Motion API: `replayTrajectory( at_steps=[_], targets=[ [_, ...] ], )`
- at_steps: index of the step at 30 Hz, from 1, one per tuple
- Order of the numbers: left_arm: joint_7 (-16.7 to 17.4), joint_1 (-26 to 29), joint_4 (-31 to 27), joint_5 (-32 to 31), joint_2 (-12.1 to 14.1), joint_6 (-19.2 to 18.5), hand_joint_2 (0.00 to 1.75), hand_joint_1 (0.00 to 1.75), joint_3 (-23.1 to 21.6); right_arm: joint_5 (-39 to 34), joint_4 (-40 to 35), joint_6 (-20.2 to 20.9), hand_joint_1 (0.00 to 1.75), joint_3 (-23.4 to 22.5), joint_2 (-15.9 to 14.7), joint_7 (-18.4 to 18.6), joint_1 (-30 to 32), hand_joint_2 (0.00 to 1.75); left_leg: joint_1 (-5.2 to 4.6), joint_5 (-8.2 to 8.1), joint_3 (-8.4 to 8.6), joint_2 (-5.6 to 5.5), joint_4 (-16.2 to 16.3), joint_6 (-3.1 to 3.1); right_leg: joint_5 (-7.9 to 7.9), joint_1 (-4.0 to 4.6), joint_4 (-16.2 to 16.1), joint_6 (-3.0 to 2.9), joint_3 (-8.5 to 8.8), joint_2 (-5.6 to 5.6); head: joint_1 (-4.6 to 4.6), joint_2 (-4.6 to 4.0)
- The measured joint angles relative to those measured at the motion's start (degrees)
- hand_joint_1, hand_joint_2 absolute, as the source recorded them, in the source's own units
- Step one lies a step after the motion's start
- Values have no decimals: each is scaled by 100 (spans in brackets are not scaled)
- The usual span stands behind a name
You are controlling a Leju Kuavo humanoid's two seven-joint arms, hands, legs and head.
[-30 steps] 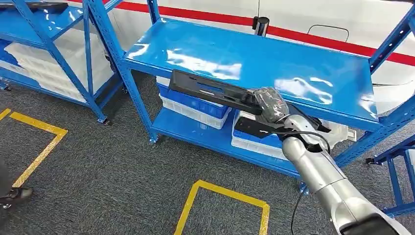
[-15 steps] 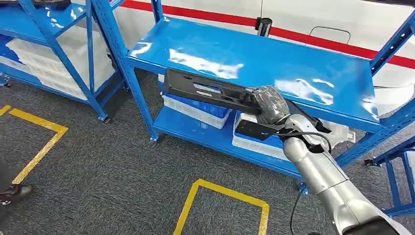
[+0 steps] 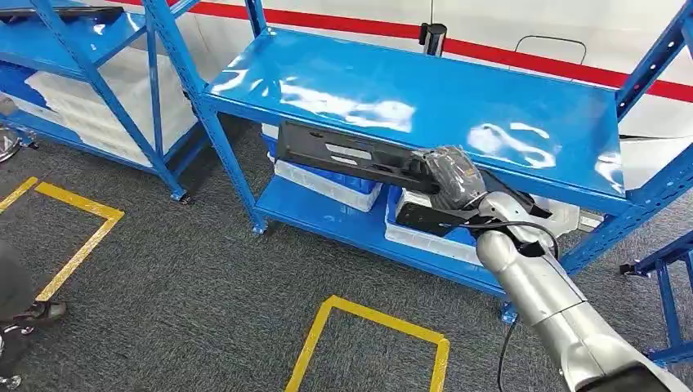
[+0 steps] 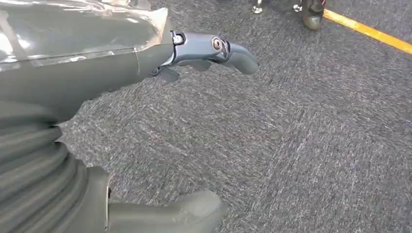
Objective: Take the parts from the cabinet and place them on the table.
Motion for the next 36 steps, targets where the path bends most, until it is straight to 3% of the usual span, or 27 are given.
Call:
replayTrajectory(
  at_steps=[1, 2, 3, 5, 6, 7, 10, 11, 13, 15, 16, 17, 18, 20, 21, 22, 23, 25, 26, 27, 28, 29, 31, 32, 34, 35, 36],
  targets=[
    [2, 7, 0, 0, -2, -2, 175, 0, 0, 9, -2, 11, 147, 9, 0, 0, 3, 175, 0, -72, -141, 4, 285, 6, 1, 18, 2, -2, -8, -10, -2, 0],
    [2, 9, 0, 0, -2, 0, 175, 0, 0, 13, 0, 13, 147, 20, 0, 0, 8, 175, -1, -7, -145, 4, 297, 25, 2, 38, 2, -3, -7, -24, 0, 0],
    [0, 9, 0, 0, 0, 2, 175, 0, 2, 15, -2, 13, 147, 24, 0, 0, 9, 175, -1, 151, -39, 5, 80, 52, 2, 53, 2, -3, -6, -39, -2, 0],
    [0, 2, 0, -11, 2, 4, 175, 0, 0, 13, -7, 13, 147, 24, 2, 0, -6, 175, -26, 675, 553, 38, -1016, 156, 1, 79, 2, -2, 14, -70, -2, 0],
    [-2, -5, -2, -11, 2, 9, 175, 0, 0, 13, -15, 15, 147, 22, 0, 0, -16, 175, -60, 711, 747, 136, -1417, 209, 1, 81, 1, -1, 16, -87, 4, 0],
    [-6, -15, -2, -11, 4, 11, 175, 0, 0, 11, -17, 15, 147, 20, -4, 0, -39, 175, -95, 699, 768, 169, -1451, 198, 2, 151, 7, 7, -9, -103, 13, 0],
    [-24, -9, -4, -15, 13, 22, 175, 0, 2, 13, -20, 22, 147, 26, -7, -2, -42, 175, -130, 716, 736, 88, -1457, 224, 16, 117, -19, 33, -4, -169, 4, 0],
    [-33, -9, -4, -17, 11, 26, 175, 0, 2, 13, -39, 22, 147, 22, -9, -2, -43, 175, -77, 782, 780, 72, -1557, 282, -4, 172, -7, 62, -12, -183, 4, 0],
    [-44, -18, -4, -17, 4, 28, 175, 0, 2, 9, -48, 22, 147, 15, -42, -4, -59, 175, -61, 835, 780, 40, -1596, 344, -279, 126, 425, 42, -230, -83, 22, 0],
    [-44, -17, -4, -17, 2, 28, 175, 0, 2, 7, -48, 24, 147, 22, -61, -9, -41, 175, -61, 838, 760, -7, -1596, 347, -650, 106, 1333, 25, -631, -48, 22, 0],
    [-44, -14, -4, -17, 0, 28, 175, 0, 2, 7, -48, 24, 147, 22, -72, -9, -10, 175, -62, 839, 749, -47, -1593, 346, -783, 98, 1774, 48, -833, -37, 24, 0],
    [-44, -8, -4, -17, 0, 28, 175, 0, 2, 9, -48, 24, 147, 24, -81, -9, 11, 175, -61, 840, 750, -91, -1592, 343, -768, 91, 1855, 87, -875, -35, 24, 0],
    [-44, -7, -4, -17, -2, 28, 175, 0, 2, 15, -48, 24, 147, 22, -87, -9, 19, 175, -61, 842, 752, -129, -1588, 340, -663, 80, 1667, 138, -777, -32, 20, 0],
    [-44, -14, -4, -26, -13, 26, 175, 0, 2, 28, -52, 17, 147, 15, -105, -7, 11, 175, -59, 839, 759, -224, -1564, 327, -237, 37, 671, 253, -281, 26, 20, 0],
    [-44, -17, -4, -31, -17, 26, 175, 0, 2, 33, -63, 15, 147, 9, -114, -7, 10, 175, -56, 826, 746, -273, -1541, 302, -57, 1, 172, 282, -43, 153, 24, 0],
    [-42, -27, -7, -35, -13, 26, 175, 0, 2, 33, -63, 15, 147, 9, -120, -7, 7, 175, -105, 802, 698, -315, -1486, 251, -93, 22, 1, 243, 61, 272, 24, 0],
    [-39, -24, -7, -37, -15, 26, 175, 0, 2, 35, -66, 15, 147, 9, -133, -7, 7, 175, -91, 825, 668, -353, -1490, 214, -66, 22, 5, 190, 27, 222, 11, 0],
    [-37, 3, -7, -44, -17, 26, 175, 0, 0, 44, -68, 15, 147, 19, -129, -2, 18, 175, -53, 863, 641, -430, -1522, 153, -64, 44, 20, 154, 21, 157, 17, 0],
    [-33, 10, -7, -44, -15, 26, 175, 0, 2, 44, -74, 15, 147, 20, -129, -2, 10, 175, -50, 870, 624, -471, -1520, 121, -39, 7, -5, 104, 28, 106, 15, 0],
    [-26, 16, -7, -48, -13, 26, 175, 0, 0, 41, -89, 15, 147, 15, -129, -2, -3, 175, -37, 782, 578, -385, -1430, 96, -15, -25, -38, 59, 45, 55, 18, 0],
    [-28, 14, -7, -61, -15, 26, 175, 0, 0, 44, -100, 15, 147, 13, -127, -2, -7, 175, -51, 627, 484, -209, -1216, 68, -15, -32, -45, 7, 48, 22, -37, 0],
    [-26, -1, -7, -63, -9, 26, 175, 0, 2, 44, -109, 15, 147, 15, -127, -2, -9, 175, -41, 387, 277, -91, -771, 29, -18, -20, -43, -28, 47, -17, -44, 0],
    [-20, 1, -7, -63, -9, 26, 175, 0, 0, 48, -109, 15, 147, 17, -127, -2, 14, 175, -27, 41, -163, -7, 120, -14, -24, -1, -42, -36, 43, -116, -44, 0],
    [-20, 8, -7, -66, -13, 28, 175, 0, 0, 48, -109, 15, 147, 17, -127, -2, 31, 175, -20, 33, -270, 6, 306, -23, -25, 5, -42, -36, 44, -161, -44, 0],
    [-20, 14, -7, -61, -11, 42, 175, 0, 2, 50, -109, 13, 147, 20, -116, -4, 53, 175, -12, 360, -89, 21, -116, -12, -28, 9, -41, -35, 46, -254, -44, 0],
    [-20, 12, -7, -61, -7, 48, 175, 0, 2, 85, -111, -2, 147, 17, -107, -7, 49, 175, -13, 637, 193, 73, -677, 8, -31, 9, -41, -35, 49, -303, -44, 0],
    [-26, 10, -7, -59, -2, 55, 175, 0, 2, 123, -116, -24, 147, 13, -94, -13, 42, 175, -20, 850, 484, 234, -1216, 40, -33, 17, -41, -33, 55, -336, -46, 0]
  ],
)
